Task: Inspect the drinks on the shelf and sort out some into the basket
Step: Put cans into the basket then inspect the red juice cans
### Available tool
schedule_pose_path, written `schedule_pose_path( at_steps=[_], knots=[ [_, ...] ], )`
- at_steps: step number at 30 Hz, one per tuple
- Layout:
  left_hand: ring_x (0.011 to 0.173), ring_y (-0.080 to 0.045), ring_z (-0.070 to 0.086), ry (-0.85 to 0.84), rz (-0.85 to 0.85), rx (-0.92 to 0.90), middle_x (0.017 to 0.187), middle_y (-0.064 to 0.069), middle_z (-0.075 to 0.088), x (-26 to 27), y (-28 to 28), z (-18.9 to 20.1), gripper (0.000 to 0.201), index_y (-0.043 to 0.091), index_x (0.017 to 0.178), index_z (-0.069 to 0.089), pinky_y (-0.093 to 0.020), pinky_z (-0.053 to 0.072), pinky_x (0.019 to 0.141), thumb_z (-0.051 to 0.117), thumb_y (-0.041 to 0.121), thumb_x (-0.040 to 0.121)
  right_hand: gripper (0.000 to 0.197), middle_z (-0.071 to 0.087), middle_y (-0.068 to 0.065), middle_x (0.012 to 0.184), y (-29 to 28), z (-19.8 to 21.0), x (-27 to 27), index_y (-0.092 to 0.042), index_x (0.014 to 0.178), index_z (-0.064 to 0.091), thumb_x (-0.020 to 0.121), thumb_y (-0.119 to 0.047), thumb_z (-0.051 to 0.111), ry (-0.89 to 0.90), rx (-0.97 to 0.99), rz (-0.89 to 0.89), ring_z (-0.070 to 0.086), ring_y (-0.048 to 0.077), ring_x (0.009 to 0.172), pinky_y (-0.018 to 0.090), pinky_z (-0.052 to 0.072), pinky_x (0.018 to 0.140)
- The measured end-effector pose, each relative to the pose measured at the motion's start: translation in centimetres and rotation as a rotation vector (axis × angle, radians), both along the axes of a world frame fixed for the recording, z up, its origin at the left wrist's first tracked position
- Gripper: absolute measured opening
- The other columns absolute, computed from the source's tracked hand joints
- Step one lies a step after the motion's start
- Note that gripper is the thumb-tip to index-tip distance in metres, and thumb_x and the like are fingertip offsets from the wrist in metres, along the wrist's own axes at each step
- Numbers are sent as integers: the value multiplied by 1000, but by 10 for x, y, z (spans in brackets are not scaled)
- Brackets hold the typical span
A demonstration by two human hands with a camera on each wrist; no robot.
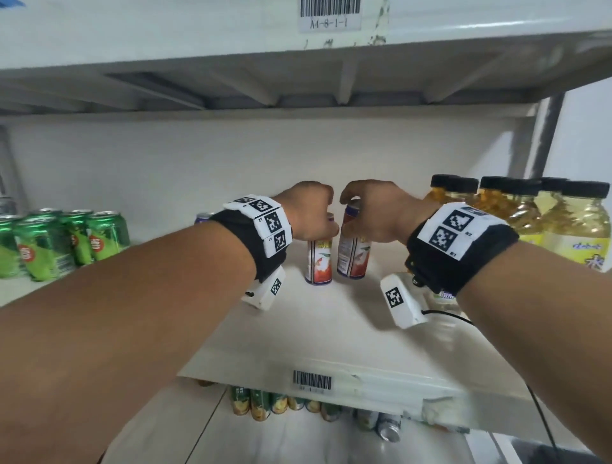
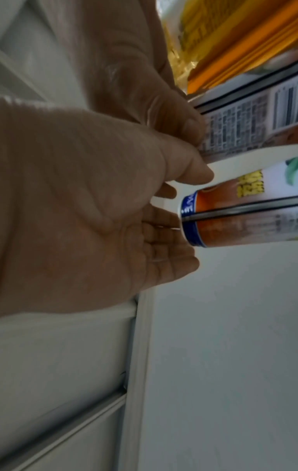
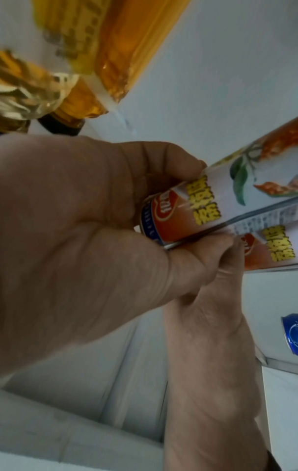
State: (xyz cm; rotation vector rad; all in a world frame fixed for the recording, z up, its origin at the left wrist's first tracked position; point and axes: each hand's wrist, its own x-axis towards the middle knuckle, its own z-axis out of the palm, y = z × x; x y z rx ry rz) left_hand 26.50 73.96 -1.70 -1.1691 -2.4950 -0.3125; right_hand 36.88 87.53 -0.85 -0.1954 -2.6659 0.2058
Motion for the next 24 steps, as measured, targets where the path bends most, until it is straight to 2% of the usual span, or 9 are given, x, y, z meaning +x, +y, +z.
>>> schedule_pose_path(
  at_steps=[2, 5, 7, 10, 12, 14, 17, 19, 24],
  knots=[
    [110, -32, 64, -18, 29, -56, 118, -10, 68, 0, 4, -2, 44, 9, 123, 66, -40, 56, 91, 70, 40, 92, 43, 58, -3, 105, 1, -4, -3, -20, 121, 66, 83, -34, 80, -17, 27, 0, 53, 19, 96, 25, 42, 74],
    [100, -29, 63, -52, 13, -62, 108, -6, 67, 4, 2, -2, 30, 13, 110, 66, -33, 50, 79, 71, 37, 93, 30, 58, -5, 93, -3, -7, 0, -19, 107, 67, 82, -32, 79, -34, 40, -21, 54, 20, 90, 23, 37, 56],
    [96, -28, 62, -58, -12, -41, 102, -5, 67, 9, -3, 0, 24, 13, 101, 64, -32, 48, 75, 72, 34, 92, 29, 56, -7, 86, -8, -7, 7, -18, 103, 65, 82, -31, 79, -27, 40, -38, 55, 19, 89, 21, 36, 53],
    [94, -28, 59, -42, -50, -20, 98, -4, 64, 21, -13, 0, 20, 14, 95, 58, -32, 43, 74, 68, 32, 95, 30, 53, -7, 83, -22, -6, 23, -16, 103, 62, 82, -31, 79, -13, 64, -65, 54, 20, 89, 26, 37, 55],
    [93, -27, 56, -37, -89, 2, 98, -4, 61, 32, -22, -2, 20, 14, 96, 57, -31, 40, 73, 65, 33, 97, 30, 59, -2, 90, -35, -5, 37, -16, 102, 62, 82, -31, 78, 3, 89, -80, 54, 21, 90, 29, 40, 62],
    [94, -28, 58, -35, -146, 29, 96, -3, 61, 45, -36, -1, 20, 14, 96, 58, -31, 39, 72, 65, 34, 98, 30, 63, 1, 94, -51, -5, 54, -15, 102, 62, 82, -30, 77, 26, 105, -104, 54, 20, 89, 29, 40, 60],
    [95, -27, 61, -19, -250, 59, 97, -2, 64, 65, -63, 4, 22, 14, 99, 62, -34, 48, 73, 67, 35, 96, 30, 59, -2, 87, -74, -5, 83, -14, 101, 62, 82, -29, 78, 73, 105, -147, 55, 21, 85, 23, 36, 54],
    [98, -27, 62, -5, -331, 63, 104, -4, 66, 77, -83, 6, 24, 14, 105, 64, -38, 55, 82, 69, 36, 95, 31, 57, -4, 83, -89, -7, 104, -13, 102, 62, 80, -28, 79, 110, 104, -179, 55, 21, 84, 25, 36, 55],
    [101, -24, 62, -5, -498, 88, 110, -1, 66, 115, -125, 0, 27, 18, 112, 65, -43, 58, 90, 70, 37, 94, 37, 65, 8, 101, -128, -22, 158, -12, 106, 65, 78, -29, 83, 180, 95, -273, 58, 26, 90, 33, 47, 71]
  ],
)
